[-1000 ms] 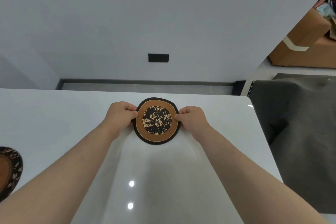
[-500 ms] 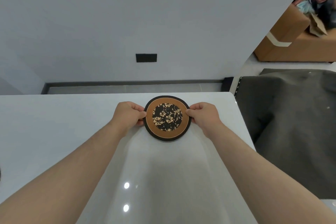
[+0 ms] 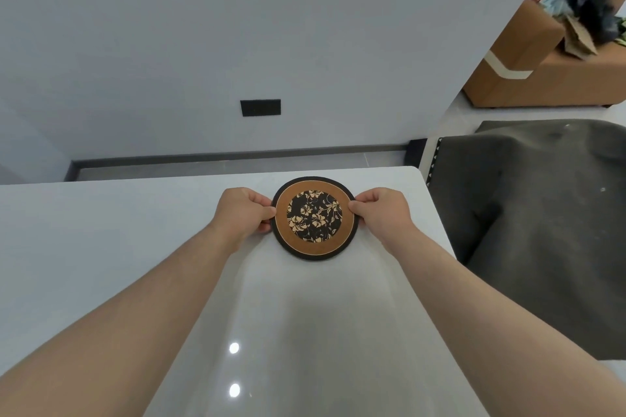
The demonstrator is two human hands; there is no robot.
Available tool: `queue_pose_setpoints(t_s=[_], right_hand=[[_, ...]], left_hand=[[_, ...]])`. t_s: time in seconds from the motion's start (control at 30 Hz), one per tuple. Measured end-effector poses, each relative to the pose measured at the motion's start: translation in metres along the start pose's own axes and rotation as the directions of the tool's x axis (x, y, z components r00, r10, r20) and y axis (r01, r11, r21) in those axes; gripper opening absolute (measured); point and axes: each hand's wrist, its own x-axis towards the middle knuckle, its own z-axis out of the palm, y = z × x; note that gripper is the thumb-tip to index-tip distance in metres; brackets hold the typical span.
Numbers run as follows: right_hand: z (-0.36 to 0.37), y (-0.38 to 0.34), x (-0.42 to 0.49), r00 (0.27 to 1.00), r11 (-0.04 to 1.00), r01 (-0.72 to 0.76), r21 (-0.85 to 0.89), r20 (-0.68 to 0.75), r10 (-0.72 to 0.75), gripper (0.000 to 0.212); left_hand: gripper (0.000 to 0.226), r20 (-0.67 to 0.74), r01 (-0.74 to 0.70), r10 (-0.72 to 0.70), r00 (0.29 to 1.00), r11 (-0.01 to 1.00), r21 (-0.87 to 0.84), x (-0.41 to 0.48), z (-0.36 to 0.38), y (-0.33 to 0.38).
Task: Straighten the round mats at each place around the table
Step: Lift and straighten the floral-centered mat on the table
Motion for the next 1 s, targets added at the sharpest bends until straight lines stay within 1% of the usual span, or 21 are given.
queue_pose_setpoints(t_s=[0.13,0.27,0.33,0.4,0.43,0.47,0.53,0.57,0.63,0.67,0.7,0.73,0.8,1.0], right_hand=[[0.005,0.005,0.000,1.000,0.999,-0.012,-0.047,0.028,0.014,0.012],[0.007,0.009,0.002,0.998,0.990,0.043,-0.136,0.040,-0.038,0.010],[0.008,0.009,0.004,0.995,0.975,0.095,-0.203,0.055,-0.085,0.011],[0.007,0.011,0.006,0.984,0.933,0.172,-0.316,0.091,-0.151,0.011],[0.005,0.013,0.006,0.975,0.896,0.219,-0.385,0.116,-0.189,0.010],[0.002,0.015,0.006,0.963,0.854,0.267,-0.446,0.144,-0.226,0.015],[-0.007,0.021,0.008,0.928,0.772,0.371,-0.515,0.230,-0.293,0.042],[-0.012,0.023,0.008,0.906,0.727,0.422,-0.541,0.284,-0.314,0.059],[-0.020,0.029,0.008,0.869,0.625,0.492,-0.606,0.380,-0.317,0.093],[-0.021,0.031,0.008,0.854,0.573,0.518,-0.635,0.416,-0.312,0.105],[-0.021,0.033,0.008,0.837,0.524,0.546,-0.653,0.450,-0.311,0.112],[-0.020,0.035,0.008,0.819,0.483,0.573,-0.662,0.480,-0.315,0.115],[-0.018,0.040,0.009,0.794,0.435,0.608,-0.664,0.514,-0.324,0.114],[-0.013,0.046,0.011,0.793,0.432,0.609,-0.665,0.500,-0.348,0.116]], left_hand=[[0.009,-0.002,0.025,-0.025,1.000,0.999,0.034,0.001,-0.001,-0.006],[0.009,-0.017,0.014,-0.013,1.000,0.996,0.084,0.001,-0.001,-0.009],[0.009,-0.024,-0.019,0.022,0.999,0.991,0.133,0.001,0.000,-0.010],[0.007,-0.017,-0.116,0.125,0.992,0.958,0.262,0.002,0.000,-0.014],[0.010,-0.006,-0.184,0.199,0.980,0.913,0.364,0.001,-0.001,-0.016],[0.021,0.008,-0.252,0.283,0.959,0.842,0.476,0.001,-0.004,-0.018],[0.057,0.096,-0.388,0.437,0.894,0.652,0.651,0.001,-0.012,-0.023],[0.078,0.175,-0.444,0.472,0.864,0.552,0.705,0.001,-0.017,-0.026],[0.115,0.321,-0.499,0.444,0.837,0.375,0.781,0.004,-0.026,-0.033],[0.124,0.372,-0.511,0.413,0.832,0.306,0.803,0.006,-0.029,-0.036],[0.128,0.408,-0.523,0.391,0.825,0.256,0.813,0.008,-0.030,-0.039],[0.128,0.430,-0.535,0.383,0.817,0.228,0.814,0.010,-0.030,-0.043],[0.123,0.434,-0.544,0.400,0.807,0.218,0.810,0.011,-0.027,-0.048],[0.118,0.389,-0.531,0.472,0.791,0.214,0.820,0.009,-0.021,-0.055]])
